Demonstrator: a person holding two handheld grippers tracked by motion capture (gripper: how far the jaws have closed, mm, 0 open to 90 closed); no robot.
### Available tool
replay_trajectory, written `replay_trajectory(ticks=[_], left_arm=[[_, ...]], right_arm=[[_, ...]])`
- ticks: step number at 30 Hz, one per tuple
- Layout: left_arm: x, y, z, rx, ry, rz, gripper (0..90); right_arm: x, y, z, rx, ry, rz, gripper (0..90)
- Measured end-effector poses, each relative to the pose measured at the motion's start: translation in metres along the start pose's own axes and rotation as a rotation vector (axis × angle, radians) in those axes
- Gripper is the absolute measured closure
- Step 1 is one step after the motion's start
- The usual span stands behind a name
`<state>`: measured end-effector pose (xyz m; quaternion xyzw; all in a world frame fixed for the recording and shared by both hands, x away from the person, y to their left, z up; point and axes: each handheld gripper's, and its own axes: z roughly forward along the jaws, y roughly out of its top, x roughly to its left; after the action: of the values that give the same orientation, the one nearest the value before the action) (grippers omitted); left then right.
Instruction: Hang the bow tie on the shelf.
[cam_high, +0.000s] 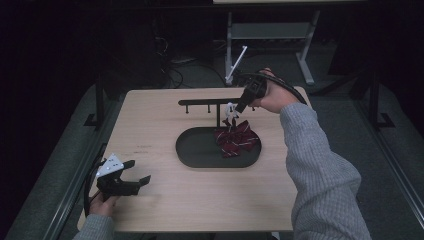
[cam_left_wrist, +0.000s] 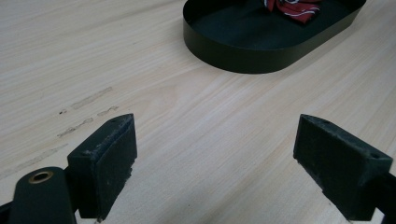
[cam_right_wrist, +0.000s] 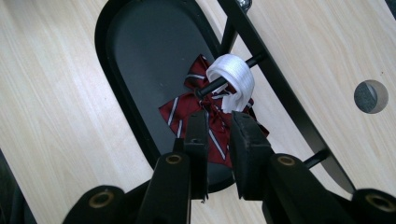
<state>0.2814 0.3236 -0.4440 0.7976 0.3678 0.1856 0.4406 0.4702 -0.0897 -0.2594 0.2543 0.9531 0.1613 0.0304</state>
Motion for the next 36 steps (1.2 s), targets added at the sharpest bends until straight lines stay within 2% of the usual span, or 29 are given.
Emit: replay_trajectory(ticks=[7,19,23,36], left_arm=[[0.0,0.0,0.0,0.005,0.001,0.002,12.9],[-0.001,0.0,0.0,-0.001,0.001,-0.001,12.9],[-0.002,0.0,0.0,-0.004,0.002,0.003,12.9],[-0.002,0.001,0.0,-0.002,0.002,0.003,12.9]], right_arm=[[0.003,-0.005,-0.003,-0.011,0.004,-0.01,72.8],[0.008,-0.018,-0.005,-0.028,0.018,0.012,64.1],[0.01,-0.02,-0.006,-0.018,0.008,0.018,61.1],[0.022,-0.02,-0.009,-0.04,0.006,-0.008,54.0]])
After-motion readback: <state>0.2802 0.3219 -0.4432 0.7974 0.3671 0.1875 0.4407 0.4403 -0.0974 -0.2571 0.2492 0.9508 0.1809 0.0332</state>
